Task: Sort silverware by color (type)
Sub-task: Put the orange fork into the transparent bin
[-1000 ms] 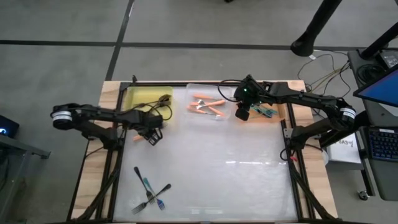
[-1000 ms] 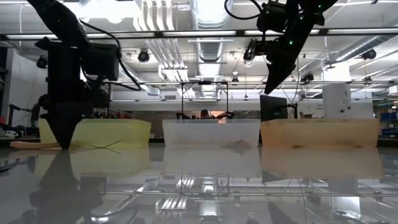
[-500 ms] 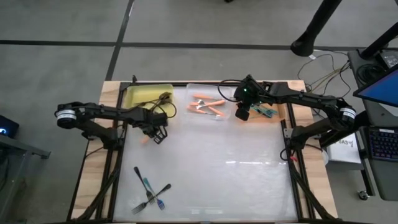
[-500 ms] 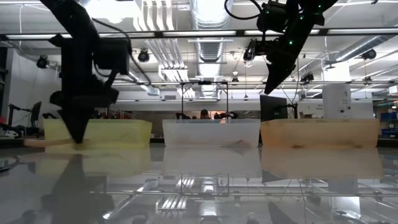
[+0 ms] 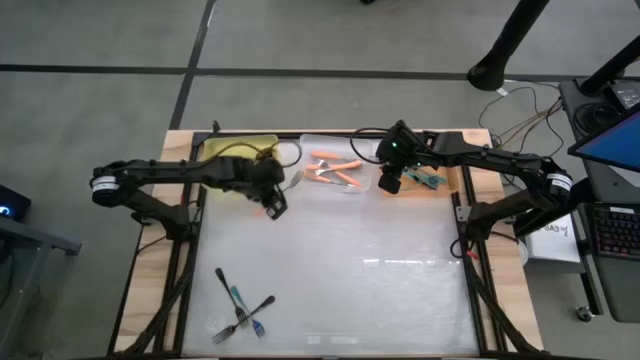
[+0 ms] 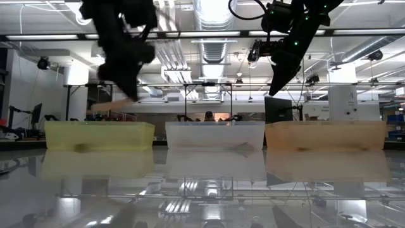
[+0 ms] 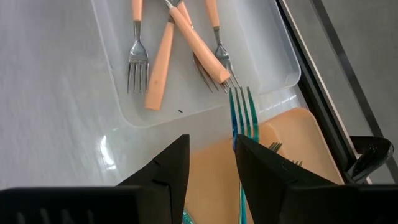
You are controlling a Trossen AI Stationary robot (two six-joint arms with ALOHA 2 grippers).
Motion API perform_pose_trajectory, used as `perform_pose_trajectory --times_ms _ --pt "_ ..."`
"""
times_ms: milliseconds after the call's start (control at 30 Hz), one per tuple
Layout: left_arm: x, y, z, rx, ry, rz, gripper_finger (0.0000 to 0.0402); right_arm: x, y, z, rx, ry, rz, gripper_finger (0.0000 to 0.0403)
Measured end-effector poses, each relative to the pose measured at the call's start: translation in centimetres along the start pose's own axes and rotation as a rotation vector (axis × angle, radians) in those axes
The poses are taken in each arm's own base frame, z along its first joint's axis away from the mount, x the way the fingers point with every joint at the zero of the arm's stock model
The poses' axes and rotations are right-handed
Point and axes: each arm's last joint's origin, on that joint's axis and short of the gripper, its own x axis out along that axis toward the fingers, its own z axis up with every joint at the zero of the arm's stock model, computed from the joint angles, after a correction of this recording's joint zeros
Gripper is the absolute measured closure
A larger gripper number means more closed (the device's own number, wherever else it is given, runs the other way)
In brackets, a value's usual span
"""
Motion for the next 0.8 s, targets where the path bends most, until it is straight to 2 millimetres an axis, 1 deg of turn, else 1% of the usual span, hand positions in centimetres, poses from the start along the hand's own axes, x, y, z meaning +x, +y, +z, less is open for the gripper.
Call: perform_pose_trajectory --times_ms 100,267,333,400,467,533,667,800 --pt "-2.3 -0.9 2.3 0.058 -0.144 -0.026 0.0377 0.0 0.0 0.0 0.0 0.0 0.0 0.0282" --pt "-5.6 -1.6 5.4 0.134 -0.359 0.033 0.0378 0.0 0.0 0.0 0.0 0.0 0.0 0.0282" --pt "-6.3 -1.8 6.3 0.161 -0.398 0.076 0.0378 0.0 0.0 0.0 0.0 0.0 0.0 0.0282" --pt "-6.5 -2.0 7.2 0.178 -0.428 0.114 0.0378 0.0 0.0 0.0 0.0 0.0 0.0 0.0282" --pt "-6.2 -2.1 8.2 0.198 -0.442 0.128 0.0378 0.0 0.0 0.0 0.0 0.0 0.0 0.0282" --pt "-5.4 -2.4 9.3 0.211 -0.456 0.134 0.0378 0.0 0.0 0.0 0.0 0.0 0.0 0.0282" --pt "-2.9 -2.9 11.3 0.257 -0.417 0.161 0.0378 0.0 0.0 0.0 0.0 0.0 0.0 0.0282" --pt "-0.6 -2.9 13.3 0.29 -0.382 0.19 0.0378 0.0 0.0 0.0 0.0 0.0 0.0 0.0282"
